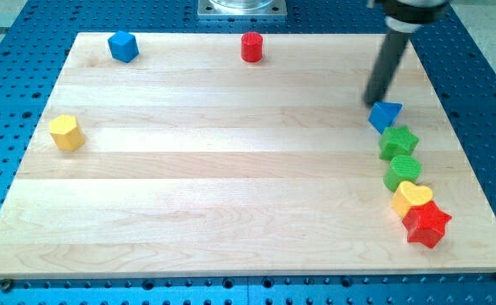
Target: Move the red circle to the right
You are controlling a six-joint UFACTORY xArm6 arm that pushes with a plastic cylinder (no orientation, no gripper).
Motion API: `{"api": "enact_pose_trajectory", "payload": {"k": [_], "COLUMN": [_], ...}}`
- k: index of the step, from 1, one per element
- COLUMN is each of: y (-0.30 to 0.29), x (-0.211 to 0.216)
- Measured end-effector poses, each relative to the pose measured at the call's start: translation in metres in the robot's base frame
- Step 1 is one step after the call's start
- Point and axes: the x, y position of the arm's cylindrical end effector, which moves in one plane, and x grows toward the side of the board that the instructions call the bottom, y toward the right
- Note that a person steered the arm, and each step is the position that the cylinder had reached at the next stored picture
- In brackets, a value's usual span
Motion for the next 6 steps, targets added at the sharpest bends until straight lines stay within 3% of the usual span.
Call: {"api": "enact_pose_trajectory", "payload": {"k": [1,2,3,4,5,6], "y": [-0.11,-0.195,-0.2,-0.186,-0.178,-0.119], "x": [0.025,-0.018,-0.082,-0.118,-0.133,-0.133]}}
